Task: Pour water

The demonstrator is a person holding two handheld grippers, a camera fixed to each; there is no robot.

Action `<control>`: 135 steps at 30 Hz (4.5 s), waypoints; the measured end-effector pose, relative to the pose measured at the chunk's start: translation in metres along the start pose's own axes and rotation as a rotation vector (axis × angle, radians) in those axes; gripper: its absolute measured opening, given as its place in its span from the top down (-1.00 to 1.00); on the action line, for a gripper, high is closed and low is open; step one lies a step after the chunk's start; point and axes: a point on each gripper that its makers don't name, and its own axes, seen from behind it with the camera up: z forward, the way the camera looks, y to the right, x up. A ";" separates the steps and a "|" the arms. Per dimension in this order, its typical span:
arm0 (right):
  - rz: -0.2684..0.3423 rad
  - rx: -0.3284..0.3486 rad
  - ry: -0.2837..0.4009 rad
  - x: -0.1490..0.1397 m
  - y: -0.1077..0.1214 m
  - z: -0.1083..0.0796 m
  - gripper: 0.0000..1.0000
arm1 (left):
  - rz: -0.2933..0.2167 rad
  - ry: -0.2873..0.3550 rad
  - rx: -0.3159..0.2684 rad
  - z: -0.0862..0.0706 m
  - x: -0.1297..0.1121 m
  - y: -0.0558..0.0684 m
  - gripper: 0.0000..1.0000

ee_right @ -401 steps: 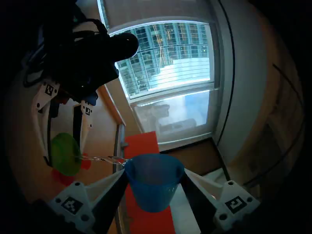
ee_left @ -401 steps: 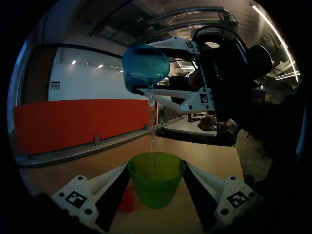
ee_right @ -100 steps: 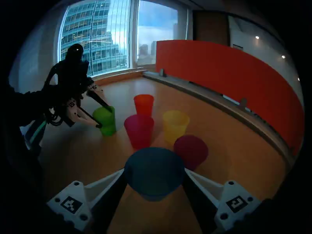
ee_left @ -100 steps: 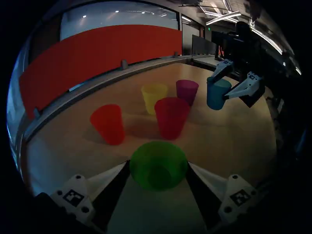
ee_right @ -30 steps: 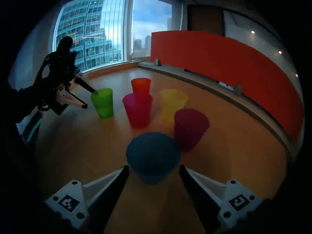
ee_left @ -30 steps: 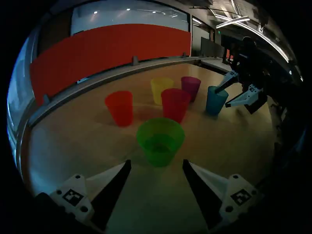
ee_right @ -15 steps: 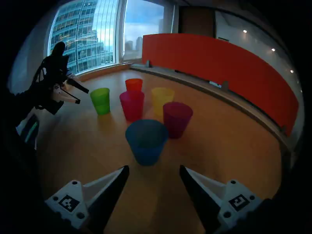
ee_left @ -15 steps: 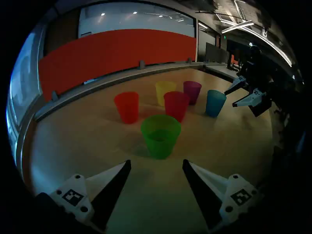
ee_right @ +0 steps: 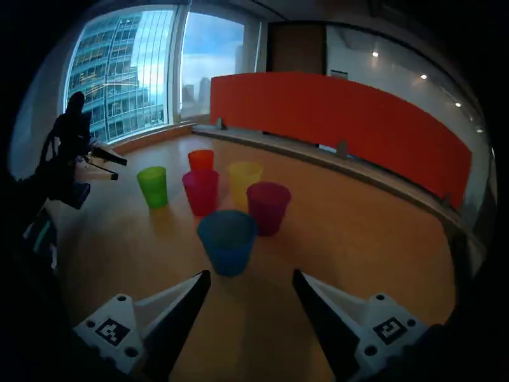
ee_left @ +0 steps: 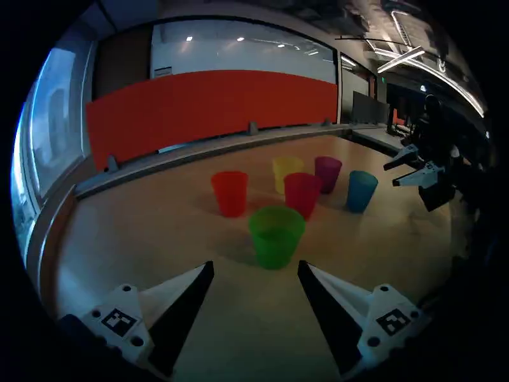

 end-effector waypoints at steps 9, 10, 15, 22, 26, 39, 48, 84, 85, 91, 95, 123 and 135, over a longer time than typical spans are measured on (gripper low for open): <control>0.033 -0.133 0.100 0.025 0.020 -0.010 -1.00 | -0.034 0.124 0.141 -0.016 0.024 -0.028 -0.97; 0.036 -0.147 0.112 0.028 0.023 -0.012 -1.00 | -0.040 0.138 0.152 -0.017 0.028 -0.030 -0.97; 0.049 -0.217 0.168 0.041 0.033 -0.018 -1.00 | -0.066 0.215 0.201 -0.026 0.045 -0.039 -0.97; 0.074 -0.325 0.266 0.061 0.048 -0.028 -0.99 | -0.080 0.309 0.260 -0.037 0.067 -0.045 -0.97; 0.089 -0.388 0.329 0.071 0.058 -0.034 -0.99 | -0.088 0.349 0.294 -0.043 0.073 -0.047 -0.97; 0.147 -0.482 0.555 0.110 0.067 -0.063 -0.99 | -0.150 0.495 0.367 -0.062 0.096 -0.058 -0.97; 0.196 -0.566 0.619 0.111 0.082 -0.075 -0.99 | -0.148 0.548 0.384 -0.068 0.107 -0.056 -0.97; 0.179 -0.628 0.564 0.098 0.081 -0.078 -0.99 | -0.112 0.541 0.538 -0.060 0.093 -0.076 -0.97; 0.177 -0.630 0.562 0.098 0.081 -0.078 -0.99 | -0.113 0.540 0.541 -0.059 0.091 -0.076 -0.97; 0.171 -0.637 0.553 0.098 0.080 -0.079 -0.99 | -0.108 0.533 0.558 -0.055 0.081 -0.077 -0.97; 0.170 -0.640 0.548 0.099 0.080 -0.079 -0.99 | -0.111 0.533 0.575 -0.055 0.076 -0.079 -0.97; 0.164 -0.644 0.544 0.103 0.080 -0.081 -0.99 | -0.177 0.517 0.542 -0.032 0.044 -0.075 -0.97; 0.156 -0.655 0.547 0.104 0.080 -0.085 -0.99 | -0.177 0.506 0.535 -0.028 0.039 -0.076 -0.97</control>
